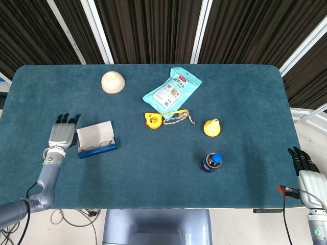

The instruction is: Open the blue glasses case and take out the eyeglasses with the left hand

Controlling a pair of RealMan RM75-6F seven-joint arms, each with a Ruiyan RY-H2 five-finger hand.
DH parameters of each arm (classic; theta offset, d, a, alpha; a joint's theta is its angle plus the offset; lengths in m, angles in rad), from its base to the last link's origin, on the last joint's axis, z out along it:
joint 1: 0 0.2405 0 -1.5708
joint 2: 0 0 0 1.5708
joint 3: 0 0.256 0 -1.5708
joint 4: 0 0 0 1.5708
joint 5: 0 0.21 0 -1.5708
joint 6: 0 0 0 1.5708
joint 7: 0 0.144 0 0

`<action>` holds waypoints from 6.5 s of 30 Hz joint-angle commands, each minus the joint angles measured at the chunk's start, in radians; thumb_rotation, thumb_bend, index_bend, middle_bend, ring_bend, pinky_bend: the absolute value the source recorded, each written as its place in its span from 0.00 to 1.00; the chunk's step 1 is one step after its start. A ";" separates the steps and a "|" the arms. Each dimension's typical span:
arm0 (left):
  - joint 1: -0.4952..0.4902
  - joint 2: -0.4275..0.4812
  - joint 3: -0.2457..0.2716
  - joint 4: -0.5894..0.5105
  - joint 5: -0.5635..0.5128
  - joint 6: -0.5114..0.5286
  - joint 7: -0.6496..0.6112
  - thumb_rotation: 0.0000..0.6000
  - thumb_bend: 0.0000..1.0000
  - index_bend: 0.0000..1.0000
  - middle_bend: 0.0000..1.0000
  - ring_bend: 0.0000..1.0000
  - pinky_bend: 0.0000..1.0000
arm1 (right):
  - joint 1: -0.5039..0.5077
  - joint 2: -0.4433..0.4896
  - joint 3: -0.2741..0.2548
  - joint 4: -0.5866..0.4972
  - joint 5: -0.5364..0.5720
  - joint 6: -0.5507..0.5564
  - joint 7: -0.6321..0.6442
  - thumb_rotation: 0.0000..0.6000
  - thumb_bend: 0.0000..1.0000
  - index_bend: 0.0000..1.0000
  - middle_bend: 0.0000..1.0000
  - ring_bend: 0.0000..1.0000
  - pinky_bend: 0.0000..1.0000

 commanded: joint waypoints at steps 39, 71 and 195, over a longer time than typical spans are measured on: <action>0.070 0.268 0.188 -0.392 0.097 -0.055 0.089 1.00 0.39 0.20 0.98 0.88 0.97 | -0.001 -0.002 0.000 0.001 -0.006 0.004 0.003 1.00 0.17 0.00 0.00 0.00 0.21; 0.016 0.270 0.203 -0.670 0.229 -0.074 0.073 1.00 0.39 0.15 0.98 0.89 0.97 | -0.002 0.002 -0.001 0.000 -0.010 0.006 0.012 1.00 0.17 0.00 0.00 0.00 0.21; 0.042 0.083 0.131 -0.455 -0.167 0.203 0.176 1.00 0.47 0.51 1.00 0.94 1.00 | 0.000 0.013 -0.008 -0.022 -0.006 -0.013 0.028 1.00 0.19 0.00 0.00 0.00 0.21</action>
